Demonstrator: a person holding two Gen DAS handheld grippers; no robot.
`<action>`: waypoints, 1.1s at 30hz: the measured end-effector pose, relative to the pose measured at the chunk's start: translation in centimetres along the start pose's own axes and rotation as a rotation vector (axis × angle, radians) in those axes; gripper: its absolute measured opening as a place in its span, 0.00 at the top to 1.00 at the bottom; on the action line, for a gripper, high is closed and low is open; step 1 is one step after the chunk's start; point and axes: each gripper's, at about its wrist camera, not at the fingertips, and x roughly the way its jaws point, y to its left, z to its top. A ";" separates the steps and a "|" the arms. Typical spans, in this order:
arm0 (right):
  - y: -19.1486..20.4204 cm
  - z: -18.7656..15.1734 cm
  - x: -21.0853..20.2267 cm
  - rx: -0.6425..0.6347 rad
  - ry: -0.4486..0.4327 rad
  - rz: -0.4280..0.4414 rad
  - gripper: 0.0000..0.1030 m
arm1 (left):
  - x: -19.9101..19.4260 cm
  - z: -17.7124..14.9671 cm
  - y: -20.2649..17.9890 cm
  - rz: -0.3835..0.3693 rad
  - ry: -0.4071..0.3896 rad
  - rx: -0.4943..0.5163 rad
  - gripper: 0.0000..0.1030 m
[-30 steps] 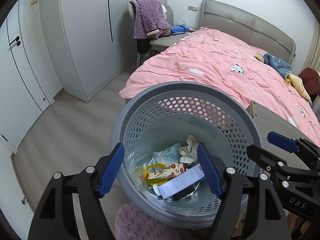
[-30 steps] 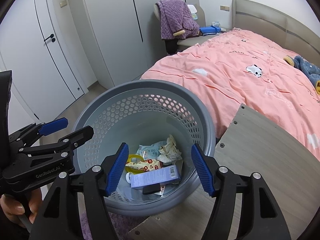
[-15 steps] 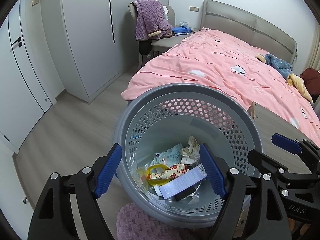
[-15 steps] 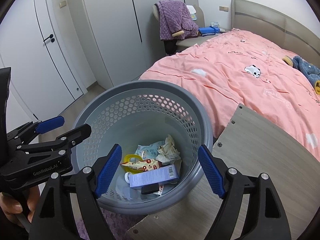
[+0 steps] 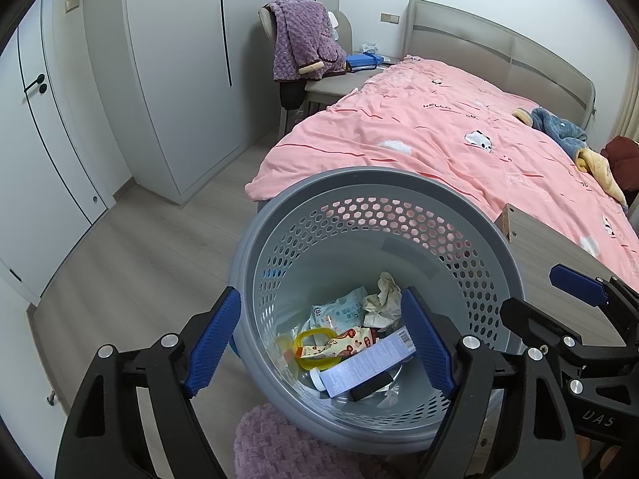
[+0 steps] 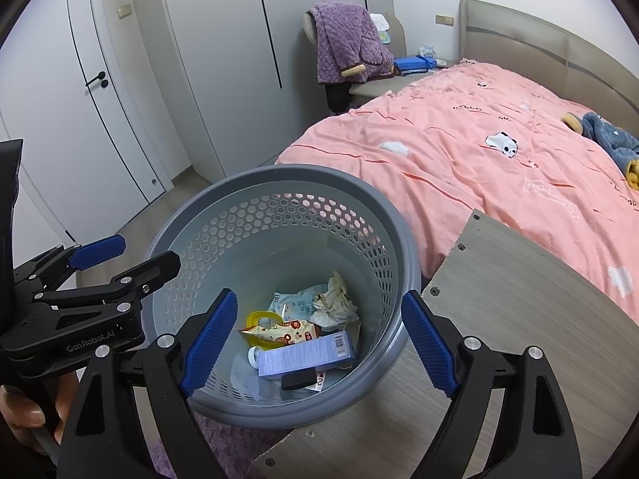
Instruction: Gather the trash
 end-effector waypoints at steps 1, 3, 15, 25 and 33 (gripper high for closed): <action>0.0 0.0 0.0 0.001 0.000 0.000 0.20 | 0.0 0.0 0.0 0.000 0.001 0.000 0.23; 0.0 0.0 0.0 0.000 0.000 -0.001 0.20 | 0.0 0.0 0.0 -0.001 0.001 -0.002 0.22; -0.2 0.1 0.0 0.003 -0.001 -0.001 0.19 | -0.1 -0.1 0.1 0.019 0.000 -0.013 0.21; -0.2 0.1 0.0 0.001 -0.003 0.000 0.19 | -0.1 0.0 0.1 0.024 0.000 -0.016 0.21; -0.2 0.1 0.0 0.001 -0.004 0.000 0.19 | -0.4 0.2 -0.1 0.025 -0.009 -0.009 0.21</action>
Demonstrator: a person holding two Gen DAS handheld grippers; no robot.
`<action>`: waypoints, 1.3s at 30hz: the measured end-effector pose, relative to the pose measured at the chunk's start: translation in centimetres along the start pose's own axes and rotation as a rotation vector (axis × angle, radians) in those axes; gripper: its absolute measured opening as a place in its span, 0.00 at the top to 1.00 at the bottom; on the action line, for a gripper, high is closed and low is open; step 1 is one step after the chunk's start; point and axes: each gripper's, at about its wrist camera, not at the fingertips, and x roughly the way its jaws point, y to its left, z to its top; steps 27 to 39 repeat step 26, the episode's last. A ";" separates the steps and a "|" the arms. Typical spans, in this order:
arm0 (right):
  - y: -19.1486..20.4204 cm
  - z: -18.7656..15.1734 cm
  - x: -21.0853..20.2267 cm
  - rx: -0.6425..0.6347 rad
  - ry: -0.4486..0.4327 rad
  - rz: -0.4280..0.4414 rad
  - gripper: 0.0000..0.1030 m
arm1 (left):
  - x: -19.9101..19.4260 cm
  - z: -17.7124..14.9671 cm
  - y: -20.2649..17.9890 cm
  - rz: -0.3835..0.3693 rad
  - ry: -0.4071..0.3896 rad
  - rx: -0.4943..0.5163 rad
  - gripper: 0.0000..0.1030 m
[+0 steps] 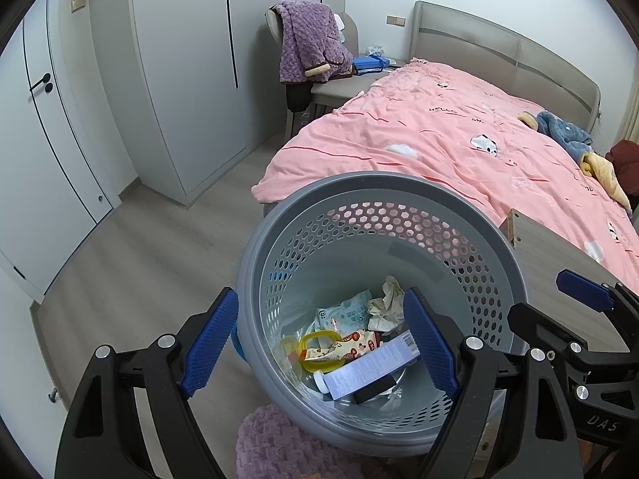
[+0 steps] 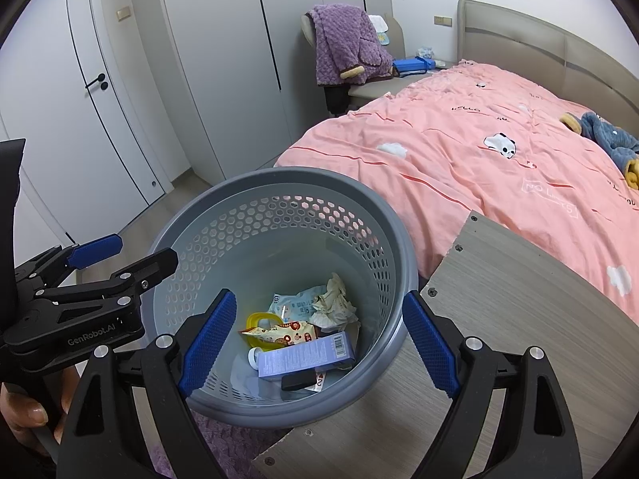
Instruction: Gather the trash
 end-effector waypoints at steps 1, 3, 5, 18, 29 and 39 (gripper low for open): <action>0.0 0.0 0.0 0.000 0.000 0.000 0.19 | 0.0 0.0 0.0 0.000 0.000 0.000 0.21; 0.0 0.0 0.0 0.000 -0.001 0.000 0.19 | 0.0 0.0 0.0 -0.003 0.002 0.000 0.21; -0.1 0.1 0.0 0.000 -0.002 -0.001 0.19 | -0.1 0.0 -0.1 -0.004 0.002 0.000 0.21; 0.0 0.1 0.0 0.001 -0.002 -0.001 0.19 | -0.4 0.1 -0.4 -0.009 -0.002 0.010 0.21; -0.1 0.1 0.0 0.000 -0.003 0.000 0.19 | -0.4 0.1 -0.5 -0.008 0.000 0.008 0.21; -0.1 0.1 0.0 0.000 -0.003 0.000 0.19 | -0.4 0.1 -0.5 -0.008 0.000 0.008 0.21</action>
